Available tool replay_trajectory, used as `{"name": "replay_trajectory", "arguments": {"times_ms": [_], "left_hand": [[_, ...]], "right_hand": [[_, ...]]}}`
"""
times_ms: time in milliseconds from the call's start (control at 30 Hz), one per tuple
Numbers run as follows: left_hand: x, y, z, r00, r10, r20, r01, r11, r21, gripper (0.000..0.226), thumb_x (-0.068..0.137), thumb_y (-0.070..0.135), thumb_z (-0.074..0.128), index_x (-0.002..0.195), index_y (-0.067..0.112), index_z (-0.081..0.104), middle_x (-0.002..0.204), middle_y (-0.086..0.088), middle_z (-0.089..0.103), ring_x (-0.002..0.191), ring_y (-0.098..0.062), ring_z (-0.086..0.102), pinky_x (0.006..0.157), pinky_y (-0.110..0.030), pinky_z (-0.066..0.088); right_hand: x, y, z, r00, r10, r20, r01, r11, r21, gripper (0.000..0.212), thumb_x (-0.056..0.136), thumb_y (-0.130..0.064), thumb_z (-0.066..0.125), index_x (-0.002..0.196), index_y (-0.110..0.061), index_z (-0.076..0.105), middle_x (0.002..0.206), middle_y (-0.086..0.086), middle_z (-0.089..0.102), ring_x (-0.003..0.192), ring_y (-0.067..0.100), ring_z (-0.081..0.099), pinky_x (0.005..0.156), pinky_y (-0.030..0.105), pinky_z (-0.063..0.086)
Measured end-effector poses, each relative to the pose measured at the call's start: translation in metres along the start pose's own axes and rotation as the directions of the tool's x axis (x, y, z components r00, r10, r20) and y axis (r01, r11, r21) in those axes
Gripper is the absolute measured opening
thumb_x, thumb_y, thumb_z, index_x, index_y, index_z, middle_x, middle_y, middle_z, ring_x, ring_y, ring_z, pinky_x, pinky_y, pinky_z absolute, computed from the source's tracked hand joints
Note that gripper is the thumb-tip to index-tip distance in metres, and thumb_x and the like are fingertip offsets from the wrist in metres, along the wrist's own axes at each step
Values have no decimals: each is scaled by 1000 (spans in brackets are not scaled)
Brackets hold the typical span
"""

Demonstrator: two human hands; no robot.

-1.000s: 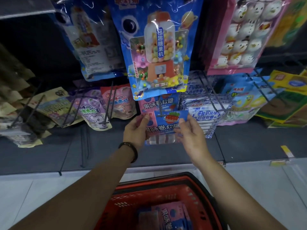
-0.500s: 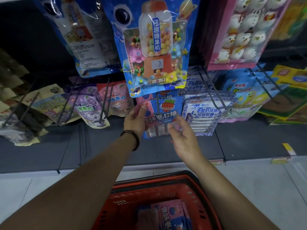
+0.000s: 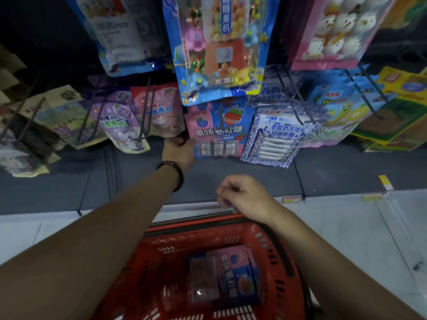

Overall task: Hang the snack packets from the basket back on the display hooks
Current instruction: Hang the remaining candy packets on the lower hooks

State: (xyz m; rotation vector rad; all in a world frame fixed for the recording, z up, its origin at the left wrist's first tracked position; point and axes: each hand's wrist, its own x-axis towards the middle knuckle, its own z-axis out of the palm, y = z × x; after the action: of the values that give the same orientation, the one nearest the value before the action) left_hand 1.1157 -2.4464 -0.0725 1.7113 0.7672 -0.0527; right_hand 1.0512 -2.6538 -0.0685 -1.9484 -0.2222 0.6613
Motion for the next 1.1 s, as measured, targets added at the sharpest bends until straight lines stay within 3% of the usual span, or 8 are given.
{"name": "replay_trajectory", "arguments": {"times_ms": [133, 300, 433, 567, 667, 800, 933, 1100], "left_hand": [[-66, -33, -45, 912, 58, 406, -197, 930, 311, 8, 98, 22, 66, 90, 19, 64, 82, 1, 65, 66, -14, 63, 56, -24, 49], [-134, -75, -109, 663, 42, 747, -666, 489, 563, 11, 96, 40, 63, 100, 33, 70, 100, 20, 70, 82, 14, 57, 77, -6, 39], [-137, -107, -116, 616, -99, 782, -691, 408, 596, 22, 97, 46, 57, 111, 33, 67, 113, 12, 70, 105, -7, 63, 91, -26, 48], [-128, -113, -89, 557, -271, 785, -733, 284, 618, 36, 99, 50, 50, 123, 27, 64, 127, 0, 67, 115, -23, 63, 95, -31, 48], [-122, -110, -75, 565, -234, 791, -734, 295, 611, 35, 101, 48, 50, 127, 26, 60, 128, -3, 65, 113, -24, 61, 91, -31, 46], [-119, -104, -69, 535, -363, 763, -736, 243, 631, 38, 102, 46, 49, 132, 24, 59, 128, -5, 64, 112, -25, 61, 96, -37, 51], [-118, -100, -67, 517, -420, 746, -733, 232, 639, 43, 102, 50, 48, 138, 27, 53, 131, -3, 62, 113, -23, 59, 98, -38, 51], [-115, -98, -68, 520, -419, 744, -714, 264, 648, 45, 103, 54, 45, 137, 27, 53, 131, -1, 60, 112, -20, 58, 91, -35, 49]], "right_hand": [[-14, 19, 20, 848, 309, 432, -237, 948, -213, 17, 103, -28, 63, 93, -17, 72, 87, 4, 78, 72, 18, 75, 63, 30, 57], [-25, 75, 79, 893, 343, 291, -127, 813, -569, 14, 96, -26, 63, 97, -21, 76, 99, 2, 78, 91, 20, 75, 82, 38, 60], [-38, 127, 123, 867, 450, 217, -285, 803, -524, 26, 103, -24, 63, 128, -24, 65, 125, 3, 69, 115, 21, 66, 99, 39, 55], [-42, 157, 132, 893, 431, 132, -336, 831, -443, 10, 102, -33, 65, 110, -32, 69, 112, -4, 71, 103, 17, 68, 88, 28, 55], [-26, 210, 136, 880, 475, 15, -453, 848, -275, 42, 97, -62, 59, 115, -27, 71, 107, 5, 78, 97, 24, 77, 88, 43, 64], [7, 339, 152, 904, 423, 59, -288, 706, -647, 55, 74, -58, 60, 129, -61, 59, 139, -9, 59, 128, 27, 63, 100, 50, 57], [7, 267, 146, 874, 479, 85, -199, 510, -837, 71, 96, -54, 56, 160, -40, 29, 162, 6, 39, 143, 32, 47, 113, 54, 47], [25, 344, 153, 837, 545, 35, -278, 481, -831, 24, 86, -54, 62, 110, -49, 61, 95, -8, 73, 75, 15, 72, 64, 40, 64]]}}
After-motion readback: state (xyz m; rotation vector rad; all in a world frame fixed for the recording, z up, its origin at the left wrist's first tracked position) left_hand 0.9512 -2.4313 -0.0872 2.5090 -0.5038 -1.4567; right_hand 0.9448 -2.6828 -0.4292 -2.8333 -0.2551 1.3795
